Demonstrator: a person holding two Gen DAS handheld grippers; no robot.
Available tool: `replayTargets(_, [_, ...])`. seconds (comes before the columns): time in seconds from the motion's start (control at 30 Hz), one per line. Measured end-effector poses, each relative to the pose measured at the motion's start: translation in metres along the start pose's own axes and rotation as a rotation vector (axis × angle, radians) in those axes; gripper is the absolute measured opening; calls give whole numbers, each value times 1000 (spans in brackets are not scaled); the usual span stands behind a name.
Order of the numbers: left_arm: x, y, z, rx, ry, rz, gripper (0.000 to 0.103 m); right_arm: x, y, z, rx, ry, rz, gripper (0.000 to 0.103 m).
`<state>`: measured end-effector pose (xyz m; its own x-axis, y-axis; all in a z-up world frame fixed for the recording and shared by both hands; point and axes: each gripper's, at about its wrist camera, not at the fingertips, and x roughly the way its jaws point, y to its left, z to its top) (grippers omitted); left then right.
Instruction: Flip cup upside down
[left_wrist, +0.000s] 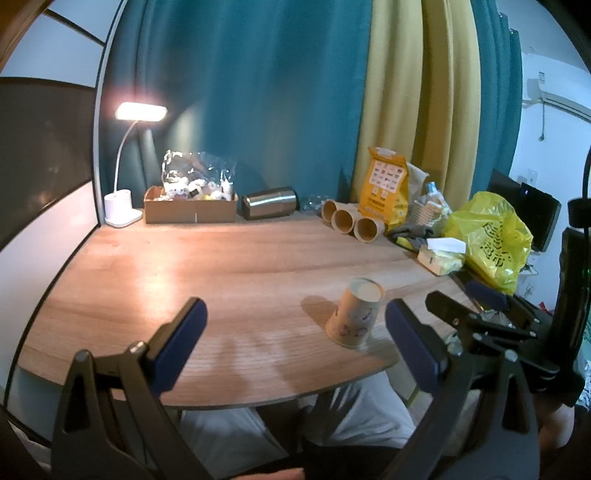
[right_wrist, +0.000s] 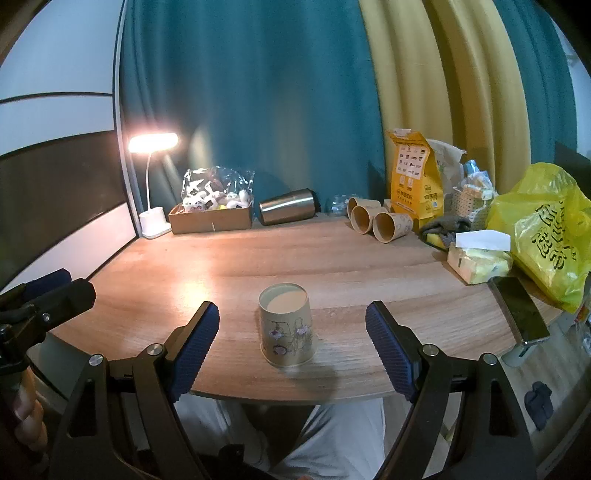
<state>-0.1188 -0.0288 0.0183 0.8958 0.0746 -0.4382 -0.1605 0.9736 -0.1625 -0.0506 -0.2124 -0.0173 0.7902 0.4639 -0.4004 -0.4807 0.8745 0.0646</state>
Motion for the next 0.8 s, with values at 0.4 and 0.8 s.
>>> replayTargets(0.4, [0,1,1,2,9,-22,98,0,1,-1,0,3,1,84])
replayTargets(0.8, [-1,1,0,2,3,-18,98,1,1,-2,-2,6,-1,84])
